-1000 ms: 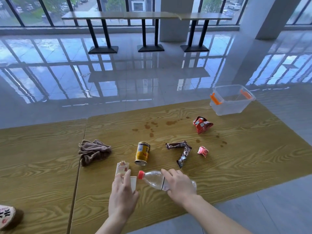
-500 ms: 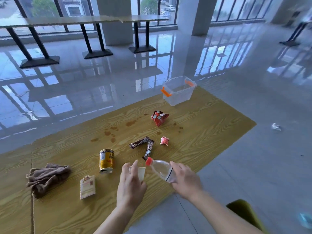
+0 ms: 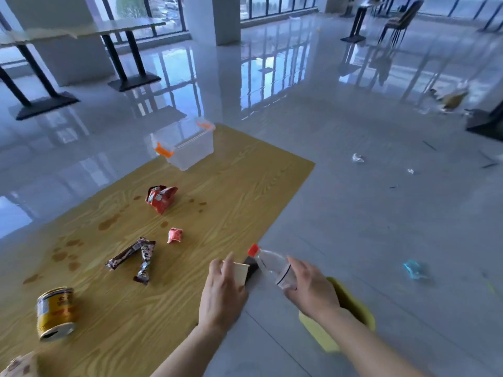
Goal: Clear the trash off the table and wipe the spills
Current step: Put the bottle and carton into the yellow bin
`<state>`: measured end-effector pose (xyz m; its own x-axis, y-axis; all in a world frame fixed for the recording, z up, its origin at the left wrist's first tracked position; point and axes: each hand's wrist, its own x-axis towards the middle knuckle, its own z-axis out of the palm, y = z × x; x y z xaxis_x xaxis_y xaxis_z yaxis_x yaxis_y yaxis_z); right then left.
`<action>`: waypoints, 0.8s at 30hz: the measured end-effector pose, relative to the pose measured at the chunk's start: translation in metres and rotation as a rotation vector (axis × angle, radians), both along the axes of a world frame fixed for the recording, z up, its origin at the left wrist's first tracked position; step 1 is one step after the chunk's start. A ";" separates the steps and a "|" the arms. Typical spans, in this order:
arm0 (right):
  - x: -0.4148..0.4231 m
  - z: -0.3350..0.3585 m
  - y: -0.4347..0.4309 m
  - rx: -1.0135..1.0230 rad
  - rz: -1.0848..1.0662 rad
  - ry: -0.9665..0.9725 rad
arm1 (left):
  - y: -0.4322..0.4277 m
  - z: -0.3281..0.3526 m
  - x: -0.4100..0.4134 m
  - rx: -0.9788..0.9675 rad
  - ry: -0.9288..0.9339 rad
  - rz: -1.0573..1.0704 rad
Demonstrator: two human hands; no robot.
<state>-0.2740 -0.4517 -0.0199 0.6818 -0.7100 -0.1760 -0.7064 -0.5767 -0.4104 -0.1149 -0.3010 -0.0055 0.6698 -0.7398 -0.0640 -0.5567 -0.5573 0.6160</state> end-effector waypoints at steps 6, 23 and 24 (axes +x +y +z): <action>-0.078 -0.035 -0.077 0.098 -0.137 0.047 | -0.094 -0.028 -0.073 0.055 0.068 -0.095; -0.184 -0.213 -0.181 0.288 -0.419 0.178 | -0.248 -0.224 -0.162 0.220 0.224 -0.245; -0.187 -0.230 -0.184 0.307 -0.438 0.179 | -0.252 -0.243 -0.166 0.230 0.241 -0.239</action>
